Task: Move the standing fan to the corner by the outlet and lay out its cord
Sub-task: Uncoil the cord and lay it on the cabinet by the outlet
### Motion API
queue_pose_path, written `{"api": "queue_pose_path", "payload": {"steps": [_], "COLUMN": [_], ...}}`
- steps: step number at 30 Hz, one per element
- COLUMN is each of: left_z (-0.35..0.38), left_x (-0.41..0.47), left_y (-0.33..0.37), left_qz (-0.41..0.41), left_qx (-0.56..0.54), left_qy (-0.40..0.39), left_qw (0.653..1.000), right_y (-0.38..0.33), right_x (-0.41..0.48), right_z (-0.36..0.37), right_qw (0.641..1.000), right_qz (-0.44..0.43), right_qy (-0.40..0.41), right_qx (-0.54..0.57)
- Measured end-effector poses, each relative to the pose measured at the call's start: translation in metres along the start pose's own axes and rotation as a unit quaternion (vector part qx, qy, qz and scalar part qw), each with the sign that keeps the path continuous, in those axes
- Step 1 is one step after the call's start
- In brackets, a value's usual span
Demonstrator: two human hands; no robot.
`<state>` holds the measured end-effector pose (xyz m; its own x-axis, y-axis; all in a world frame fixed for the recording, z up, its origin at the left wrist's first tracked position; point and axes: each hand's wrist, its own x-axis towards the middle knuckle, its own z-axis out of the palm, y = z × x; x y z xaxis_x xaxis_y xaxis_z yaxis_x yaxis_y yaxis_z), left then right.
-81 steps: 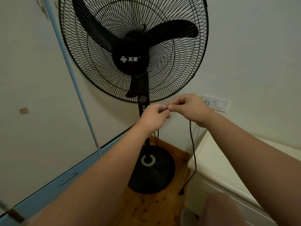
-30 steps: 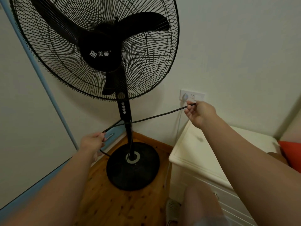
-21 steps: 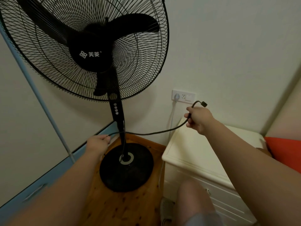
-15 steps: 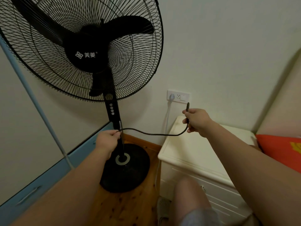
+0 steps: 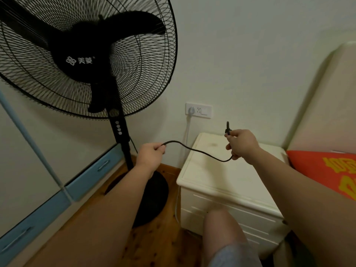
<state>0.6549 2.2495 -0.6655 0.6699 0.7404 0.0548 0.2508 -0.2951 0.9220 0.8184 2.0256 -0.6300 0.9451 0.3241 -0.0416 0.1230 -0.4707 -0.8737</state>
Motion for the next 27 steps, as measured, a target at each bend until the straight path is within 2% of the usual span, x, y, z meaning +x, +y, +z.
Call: {"api": "queue_pose_path", "payload": {"steps": [3, 6, 11, 14, 21, 27], "left_z": [0.029, 0.059, 0.103, 0.122, 0.155, 0.184], "left_x": [0.007, 0.012, 0.018, 0.023, 0.035, 0.035], "left_y": [-0.003, -0.008, -0.021, -0.030, -0.053, -0.060], "left_qz": [0.008, 0.029, 0.065, 0.078, 0.053, 0.103], "left_qx": [0.021, 0.059, 0.115, 0.124, 0.159, 0.306], "left_qy": [-0.017, -0.044, -0.115, -0.137, -0.177, -0.168], "left_qw": [1.000, 0.997, 0.985, 0.980, 0.970, 0.931], "right_y": [0.017, 0.040, 0.085, 0.110, 0.151, 0.170], "right_x": [0.013, 0.025, 0.041, 0.047, 0.062, 0.079], "right_z": [-0.001, 0.002, 0.007, 0.007, 0.003, 0.010], "right_qw": [0.998, 0.992, 0.978, 0.970, 0.954, 0.951], "right_qz": [-0.014, -0.004, 0.106, 0.162, 0.200, 0.177], "right_qy": [0.035, 0.033, -0.049, -0.068, -0.029, 0.044], "right_qx": [-0.052, -0.123, -0.175, -0.170, -0.220, -0.249]}}
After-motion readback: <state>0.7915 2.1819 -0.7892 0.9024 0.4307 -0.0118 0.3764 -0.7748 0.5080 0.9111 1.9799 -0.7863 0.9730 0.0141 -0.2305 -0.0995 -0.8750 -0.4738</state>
